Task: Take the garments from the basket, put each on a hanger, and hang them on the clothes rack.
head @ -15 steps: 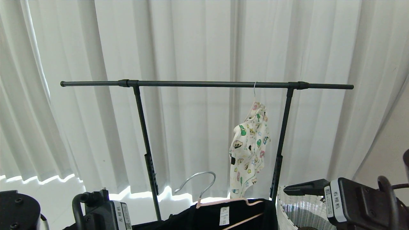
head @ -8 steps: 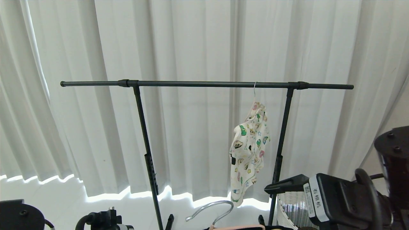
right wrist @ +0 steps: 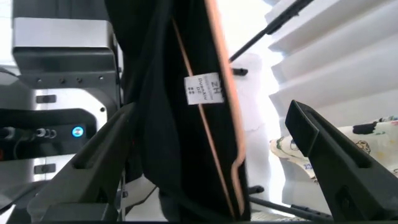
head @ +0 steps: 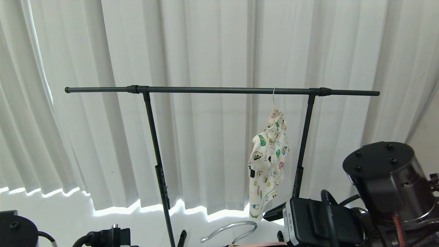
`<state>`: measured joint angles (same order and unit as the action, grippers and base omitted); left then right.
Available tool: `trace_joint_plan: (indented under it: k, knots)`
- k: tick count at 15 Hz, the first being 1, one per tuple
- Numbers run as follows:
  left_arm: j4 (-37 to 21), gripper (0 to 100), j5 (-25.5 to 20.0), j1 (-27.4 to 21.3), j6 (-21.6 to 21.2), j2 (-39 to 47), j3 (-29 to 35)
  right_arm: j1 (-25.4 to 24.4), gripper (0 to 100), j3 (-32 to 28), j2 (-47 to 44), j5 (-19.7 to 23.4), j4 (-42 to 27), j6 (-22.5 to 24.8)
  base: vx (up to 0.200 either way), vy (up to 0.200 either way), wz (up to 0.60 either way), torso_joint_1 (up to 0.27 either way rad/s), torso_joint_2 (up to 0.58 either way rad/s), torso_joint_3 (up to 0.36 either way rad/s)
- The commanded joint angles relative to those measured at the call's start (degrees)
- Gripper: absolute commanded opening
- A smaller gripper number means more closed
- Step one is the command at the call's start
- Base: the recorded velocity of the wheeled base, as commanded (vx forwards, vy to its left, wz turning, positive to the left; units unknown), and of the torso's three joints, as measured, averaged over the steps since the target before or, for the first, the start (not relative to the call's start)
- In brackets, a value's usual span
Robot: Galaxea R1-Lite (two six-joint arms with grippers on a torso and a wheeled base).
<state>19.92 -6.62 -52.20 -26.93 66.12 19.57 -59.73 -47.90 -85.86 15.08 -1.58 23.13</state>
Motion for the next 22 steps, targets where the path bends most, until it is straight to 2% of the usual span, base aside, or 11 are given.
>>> trace_joint_plan:
  k: [1,5,8,9,13,18,19,22]
  knots:
    - [0.03,0,-0.32,-0.09,-0.05,-0.47,0.21,0.23,100,-0.88,-3.35,-0.05,0.27,-0.01,0.000,0.000,0.00,0.000,0.00,0.000]
    - [0.03,0,-0.41,-0.09,-0.05,-1.43,0.91,0.41,100,-0.88,-3.88,-0.14,0.27,-3.26,0.000,0.000,0.00,0.000,0.00,0.000]
    - [-0.06,0,-0.41,-0.09,-0.05,-1.70,0.91,1.29,100,-0.88,-3.79,-0.23,0.27,-3.79,0.000,0.000,0.00,0.000,0.00,0.000]
    - [0.03,0,-0.41,-0.18,-0.05,-1.79,0.91,1.37,0,-0.88,-3.79,-0.23,0.27,-3.79,0.000,0.000,0.00,0.000,0.00,0.000]
    - [0.03,0,-0.41,-0.45,-0.05,-2.14,0.82,1.55,0,-0.88,-3.97,-3.21,0.44,-3.79,0.000,0.000,0.00,0.000,0.00,0.000]
    - [-0.14,0,0.38,-0.36,-0.49,-2.14,0.65,2.08,0,-0.53,-3.79,-3.57,3.61,-3.09,0.000,0.000,0.00,0.000,0.00,0.000]
    - [-0.14,100,0.82,-0.36,-0.49,-1.70,0.56,2.08,0,-0.53,-3.61,-3.57,4.31,-1.24,0.000,0.000,0.00,0.000,0.00,0.000]
    - [-0.06,100,0.73,0.08,0.03,-1.70,0.47,4.45,0,-0.44,-2.30,-3.48,5.19,3.51,0.000,0.000,0.00,0.000,0.00,0.000]
